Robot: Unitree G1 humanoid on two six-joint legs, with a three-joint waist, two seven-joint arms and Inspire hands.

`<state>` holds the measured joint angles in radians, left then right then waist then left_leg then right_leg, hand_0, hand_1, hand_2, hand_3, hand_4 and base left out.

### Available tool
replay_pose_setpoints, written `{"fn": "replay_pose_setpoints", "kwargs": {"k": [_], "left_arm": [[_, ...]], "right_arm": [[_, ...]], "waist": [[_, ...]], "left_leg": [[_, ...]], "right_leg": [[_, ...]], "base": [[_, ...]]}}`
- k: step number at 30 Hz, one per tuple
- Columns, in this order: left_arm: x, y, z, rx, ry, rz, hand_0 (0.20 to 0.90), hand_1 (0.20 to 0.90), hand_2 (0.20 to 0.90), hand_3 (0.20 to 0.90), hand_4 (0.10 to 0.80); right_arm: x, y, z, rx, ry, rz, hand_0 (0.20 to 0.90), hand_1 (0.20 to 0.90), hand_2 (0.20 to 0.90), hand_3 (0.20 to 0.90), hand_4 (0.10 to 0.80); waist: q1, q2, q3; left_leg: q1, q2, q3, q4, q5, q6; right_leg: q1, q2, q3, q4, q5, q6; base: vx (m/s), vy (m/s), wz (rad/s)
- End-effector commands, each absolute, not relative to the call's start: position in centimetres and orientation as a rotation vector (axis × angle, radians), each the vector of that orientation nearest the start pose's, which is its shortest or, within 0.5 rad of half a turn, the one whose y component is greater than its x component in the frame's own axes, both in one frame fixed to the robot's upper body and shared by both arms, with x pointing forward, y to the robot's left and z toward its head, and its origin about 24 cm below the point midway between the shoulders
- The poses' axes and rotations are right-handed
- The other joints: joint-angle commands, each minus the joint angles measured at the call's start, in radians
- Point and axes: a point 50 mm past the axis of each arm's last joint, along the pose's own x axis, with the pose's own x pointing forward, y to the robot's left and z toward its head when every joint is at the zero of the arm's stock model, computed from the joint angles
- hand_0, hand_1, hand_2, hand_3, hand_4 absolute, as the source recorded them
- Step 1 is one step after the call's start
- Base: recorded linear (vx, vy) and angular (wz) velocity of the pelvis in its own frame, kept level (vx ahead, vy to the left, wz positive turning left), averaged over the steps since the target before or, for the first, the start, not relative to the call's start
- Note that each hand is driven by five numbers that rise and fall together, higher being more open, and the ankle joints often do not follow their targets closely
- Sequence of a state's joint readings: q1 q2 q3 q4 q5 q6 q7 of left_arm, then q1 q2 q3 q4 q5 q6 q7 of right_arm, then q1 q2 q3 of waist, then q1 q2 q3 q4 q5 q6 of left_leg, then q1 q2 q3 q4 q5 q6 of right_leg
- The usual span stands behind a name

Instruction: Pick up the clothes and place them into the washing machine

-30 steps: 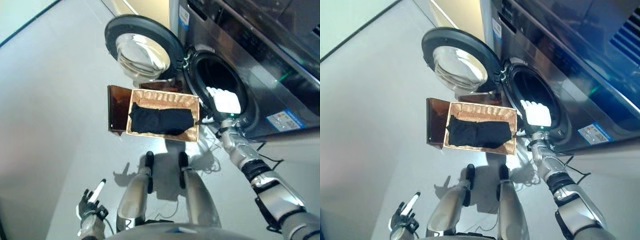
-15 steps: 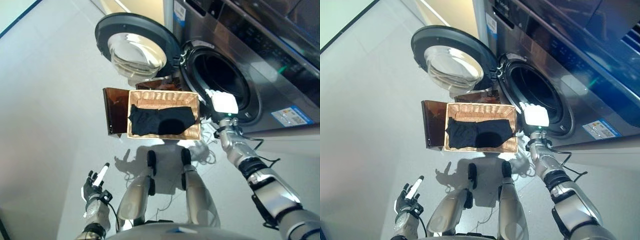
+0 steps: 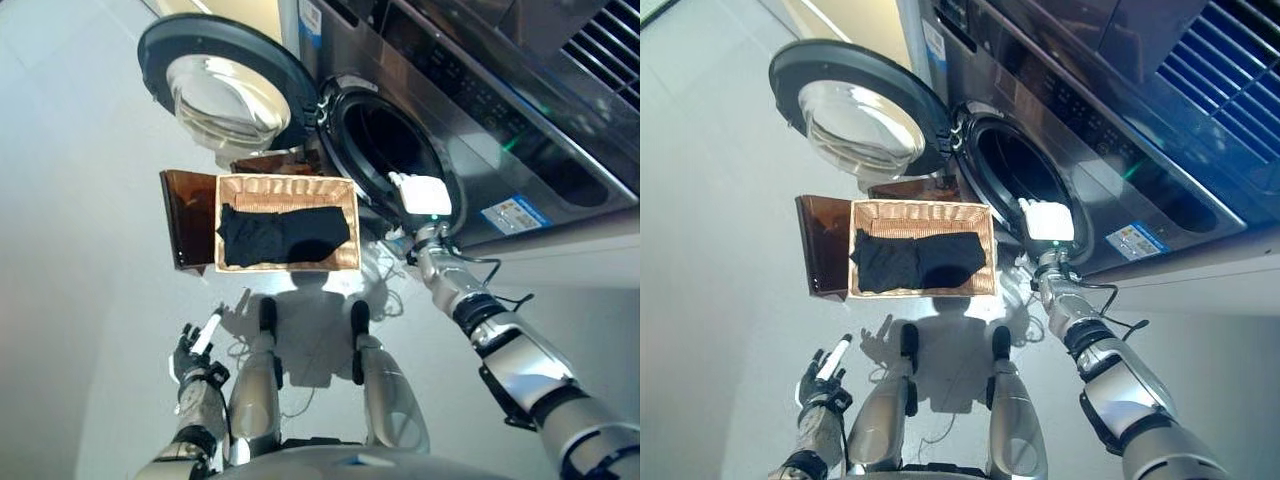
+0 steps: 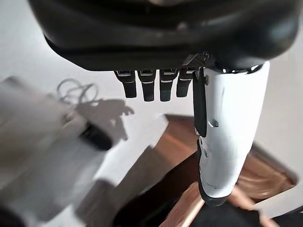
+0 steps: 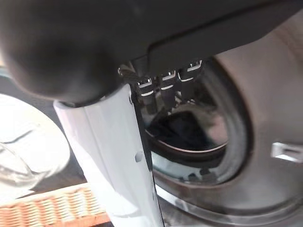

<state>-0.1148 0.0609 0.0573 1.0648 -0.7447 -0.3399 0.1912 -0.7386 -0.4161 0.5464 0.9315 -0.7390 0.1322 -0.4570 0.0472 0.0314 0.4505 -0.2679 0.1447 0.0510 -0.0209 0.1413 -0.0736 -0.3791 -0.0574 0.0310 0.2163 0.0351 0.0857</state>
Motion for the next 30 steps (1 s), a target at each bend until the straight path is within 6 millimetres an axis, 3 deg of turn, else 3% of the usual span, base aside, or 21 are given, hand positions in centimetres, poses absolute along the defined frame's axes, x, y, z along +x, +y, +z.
{"fn": "replay_pose_setpoints", "kwargs": {"k": [1, 7, 11, 17, 25, 30], "left_arm": [[16.3, 22.8, -12.4, -0.441, 0.596, 0.721, 0.900, 0.900, 0.900, 0.900, 0.800], [16.3, 22.6, -12.4, -0.460, 0.586, 0.706, 0.900, 0.900, 0.900, 0.900, 0.800], [16.4, 22.5, -12.3, -0.478, 0.574, 0.707, 0.900, 0.900, 0.900, 0.900, 0.800], [17.4, 22.5, -11.6, -0.517, 0.519, 0.699, 0.900, 0.900, 0.900, 0.900, 0.800], [19.2, 22.4, -10.1, -0.546, 0.426, 0.652, 0.900, 0.900, 0.900, 0.900, 0.800], [20.1, 22.2, -9.3, -0.564, 0.379, 0.631, 0.900, 0.900, 0.900, 0.900, 0.800]], "right_arm": [[38.7, -18.8, 12.2, -1.578, -0.277, -0.283, 0.900, 0.900, 0.900, 0.900, 0.800], [39.1, -22.1, 16.8, -1.843, -0.346, -0.409, 0.900, 0.900, 0.900, 0.900, 0.800], [39.5, -22.8, 18.5, -1.922, -0.350, -0.430, 0.900, 0.900, 0.900, 0.900, 0.800], [40.4, -20.7, 20.7, -2.006, -0.427, -0.388, 0.900, 0.900, 0.900, 0.900, 0.800], [41.2, -16.8, 20.9, -2.022, -0.500, -0.294, 0.900, 0.900, 0.900, 0.900, 0.800], [41.4, -15.4, 20.6, -1.972, -0.508, -0.275, 0.900, 0.900, 0.900, 0.900, 0.800]], "waist": [[0.004, -0.037, -0.066], [0.001, -0.020, -0.051], [0.006, -0.012, -0.036], [0.019, -0.003, 0.007], [0.045, 0.011, 0.064], [0.053, 0.020, 0.069]], "left_leg": [[0.010, -0.024, 0.024, 0.014, -0.045, -0.019], [-0.012, -0.033, 0.021, 0.004, -0.038, -0.019], [-0.026, -0.040, 0.014, 0.008, -0.034, -0.020], [-0.061, -0.049, -0.010, 0.013, -0.016, -0.025], [-0.110, -0.057, -0.033, 0.034, -0.002, -0.027], [-0.155, -0.063, -0.044, 0.047, 0.006, -0.029]], "right_leg": [[-0.019, -0.078, 0.055, -0.073, 0.031, 0.077], [-0.048, -0.085, 0.063, -0.075, 0.039, 0.082], [-0.056, -0.090, 0.060, -0.071, 0.039, 0.081], [-0.066, -0.099, 0.048, -0.064, 0.040, 0.078], [-0.088, -0.109, 0.032, -0.059, 0.050, 0.077], [-0.117, -0.114, 0.021, -0.059, 0.056, 0.075]], "base": [[0.005, -0.018, -0.11], [-0.004, 0.014, -0.03], [-0.030, 0.032, 0.06], [-0.059, 0.010, 0.11], [-0.069, 0.019, 0.12], [-0.049, 0.023, 0.10]]}}
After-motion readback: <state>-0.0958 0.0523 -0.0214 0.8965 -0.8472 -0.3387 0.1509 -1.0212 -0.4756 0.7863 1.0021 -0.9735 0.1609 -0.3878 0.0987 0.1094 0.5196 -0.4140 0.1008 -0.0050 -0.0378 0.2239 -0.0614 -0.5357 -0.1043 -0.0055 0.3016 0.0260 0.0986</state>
